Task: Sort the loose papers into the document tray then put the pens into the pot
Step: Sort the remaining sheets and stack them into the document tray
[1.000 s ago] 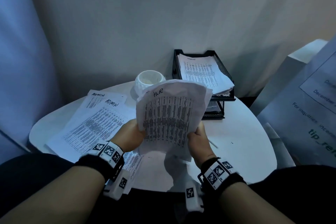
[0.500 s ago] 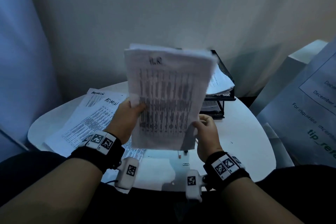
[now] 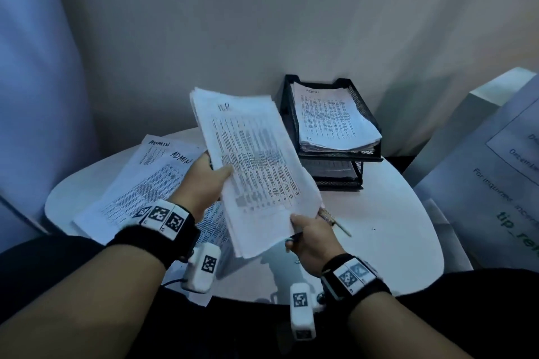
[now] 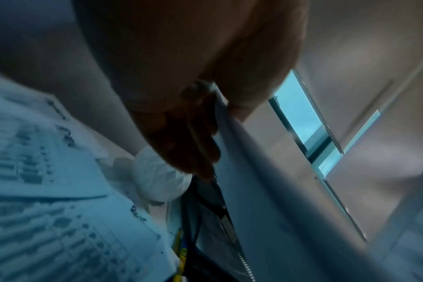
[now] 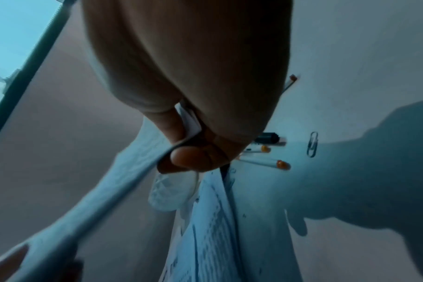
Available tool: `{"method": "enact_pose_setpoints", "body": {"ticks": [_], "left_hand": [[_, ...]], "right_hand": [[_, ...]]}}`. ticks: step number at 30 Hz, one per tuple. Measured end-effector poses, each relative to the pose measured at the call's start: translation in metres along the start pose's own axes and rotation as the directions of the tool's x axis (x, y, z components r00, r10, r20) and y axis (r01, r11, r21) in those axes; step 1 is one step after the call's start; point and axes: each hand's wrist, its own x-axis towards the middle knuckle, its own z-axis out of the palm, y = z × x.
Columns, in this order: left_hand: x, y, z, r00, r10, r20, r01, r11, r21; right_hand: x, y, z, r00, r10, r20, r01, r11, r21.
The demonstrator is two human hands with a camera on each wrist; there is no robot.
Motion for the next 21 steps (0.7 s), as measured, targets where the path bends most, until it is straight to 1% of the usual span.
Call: {"method": "enact_pose_setpoints", "body": {"ticks": [2,4,7,9,11,13,18,21], "left_hand": [[-0.002,0.001,-0.001,0.993,-0.014,0.114,-0.007,0.983,0.182],[-0.004,0.001,-0.005,0.976,-0.037,0.213,-0.043,0.932,0.359],[-0.002,-0.001,-0.009,0.954,-0.091,0.284,-0.078,0.843,0.532],[-0.002,0.0,-0.011,0.941,-0.128,0.314,-0.091,0.798,0.595],[-0.003,0.002,-0.013,0.922,-0.158,0.354,-0.12,0.752,0.648],[-0.004,0.002,-0.014,0.899,-0.184,0.398,-0.161,0.705,0.691],[-0.007,-0.001,-0.013,0.856,-0.212,0.472,-0.278,0.581,0.765],[-0.008,-0.006,-0.012,0.837,-0.239,0.492,-0.305,0.543,0.783]], "right_hand": [[0.004,0.0,-0.011,0.998,0.028,-0.05,-0.029,0.999,-0.023],[0.005,-0.003,-0.026,0.994,0.051,-0.094,-0.055,0.998,-0.038],[0.01,-0.01,-0.05,0.979,0.064,-0.194,-0.067,0.998,-0.01],[0.02,-0.013,-0.068,0.959,0.078,-0.272,-0.068,0.997,0.044],[0.034,-0.018,-0.085,0.942,0.091,-0.322,-0.059,0.992,0.108],[0.047,-0.027,-0.093,0.924,0.09,-0.372,-0.046,0.991,0.126],[0.08,-0.068,-0.085,0.879,-0.008,-0.477,0.036,0.998,0.05],[0.111,-0.092,-0.073,0.859,-0.071,-0.507,0.076,0.997,-0.01]]}}
